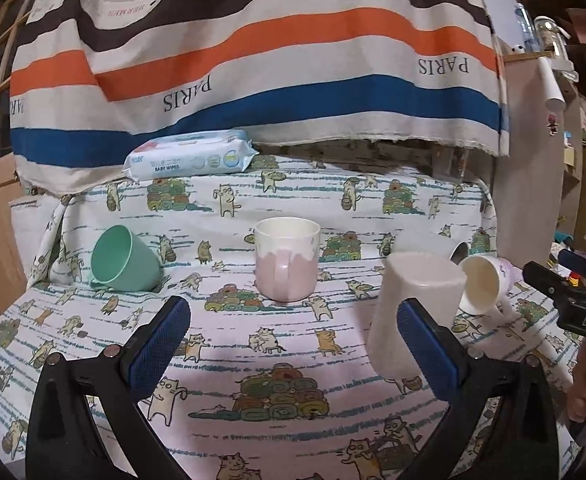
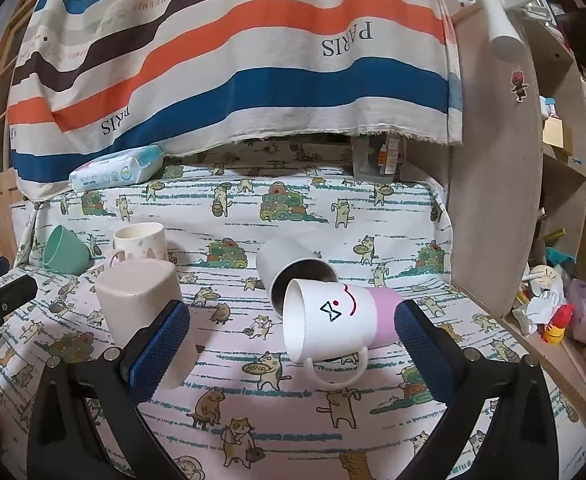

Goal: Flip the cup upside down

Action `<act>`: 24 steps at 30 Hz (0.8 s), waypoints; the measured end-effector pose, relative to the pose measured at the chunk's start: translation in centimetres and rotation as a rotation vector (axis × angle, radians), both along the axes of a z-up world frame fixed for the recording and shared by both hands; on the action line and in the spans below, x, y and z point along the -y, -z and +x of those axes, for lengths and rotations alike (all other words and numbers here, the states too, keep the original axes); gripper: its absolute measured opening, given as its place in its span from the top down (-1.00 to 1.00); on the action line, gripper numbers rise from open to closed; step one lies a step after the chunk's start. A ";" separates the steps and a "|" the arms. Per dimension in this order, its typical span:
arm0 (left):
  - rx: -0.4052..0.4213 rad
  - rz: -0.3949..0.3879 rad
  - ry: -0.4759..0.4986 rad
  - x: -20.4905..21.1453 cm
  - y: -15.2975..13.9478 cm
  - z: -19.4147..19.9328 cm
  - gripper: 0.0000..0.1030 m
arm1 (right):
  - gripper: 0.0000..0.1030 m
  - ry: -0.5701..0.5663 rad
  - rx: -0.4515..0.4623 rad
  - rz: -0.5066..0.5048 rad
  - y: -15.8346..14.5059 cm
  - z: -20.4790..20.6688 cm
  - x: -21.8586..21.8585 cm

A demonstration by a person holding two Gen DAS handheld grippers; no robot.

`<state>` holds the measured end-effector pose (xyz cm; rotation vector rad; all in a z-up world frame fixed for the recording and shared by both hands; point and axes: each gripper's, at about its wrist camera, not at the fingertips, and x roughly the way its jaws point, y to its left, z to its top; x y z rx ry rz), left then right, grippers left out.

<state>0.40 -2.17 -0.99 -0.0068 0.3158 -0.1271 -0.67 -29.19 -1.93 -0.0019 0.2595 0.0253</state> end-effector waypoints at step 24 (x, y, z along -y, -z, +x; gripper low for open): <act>0.016 0.015 -0.017 0.0 0.1 -0.5 -0.99 | -0.99 -0.012 0.001 -0.004 0.1 -0.1 -0.2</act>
